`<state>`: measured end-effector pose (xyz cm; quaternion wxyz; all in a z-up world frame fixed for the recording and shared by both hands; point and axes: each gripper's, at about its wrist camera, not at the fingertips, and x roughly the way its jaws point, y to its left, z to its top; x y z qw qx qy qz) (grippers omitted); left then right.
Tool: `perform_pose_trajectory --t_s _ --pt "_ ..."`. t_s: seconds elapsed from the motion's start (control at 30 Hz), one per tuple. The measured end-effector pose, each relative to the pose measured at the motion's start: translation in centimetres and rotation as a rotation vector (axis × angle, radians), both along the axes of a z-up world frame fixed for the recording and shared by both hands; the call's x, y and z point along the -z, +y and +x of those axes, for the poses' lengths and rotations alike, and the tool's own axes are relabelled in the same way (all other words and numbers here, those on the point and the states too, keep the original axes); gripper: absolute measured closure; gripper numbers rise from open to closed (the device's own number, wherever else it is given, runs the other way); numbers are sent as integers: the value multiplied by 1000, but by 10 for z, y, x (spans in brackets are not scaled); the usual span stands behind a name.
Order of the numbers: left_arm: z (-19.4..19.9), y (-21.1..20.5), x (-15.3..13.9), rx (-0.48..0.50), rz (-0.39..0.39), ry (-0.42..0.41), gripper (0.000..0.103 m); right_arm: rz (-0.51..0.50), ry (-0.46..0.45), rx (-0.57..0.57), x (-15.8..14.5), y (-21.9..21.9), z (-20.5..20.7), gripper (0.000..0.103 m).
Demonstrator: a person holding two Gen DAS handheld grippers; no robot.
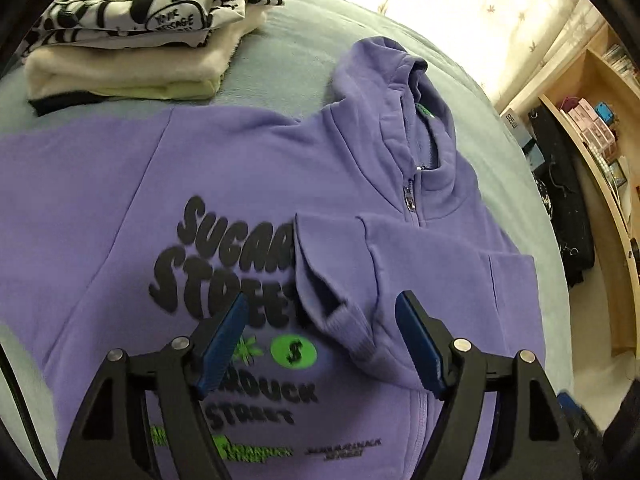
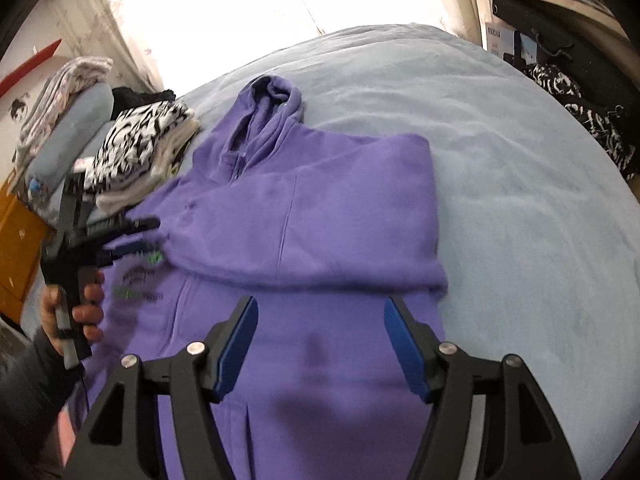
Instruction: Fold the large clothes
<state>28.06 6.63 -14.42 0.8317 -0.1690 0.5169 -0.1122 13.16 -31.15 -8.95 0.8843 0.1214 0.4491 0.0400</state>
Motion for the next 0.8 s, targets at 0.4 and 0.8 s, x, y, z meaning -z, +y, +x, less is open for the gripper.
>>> perform_pose_trajectory --t_s 0.4,0.8 --pt "37 -47 14 161 101 58 50 77 175 165 46 -88 136 37" --pt "36 -62 -21 199 188 -159 89 -4 91 172 59 -79 146 84"
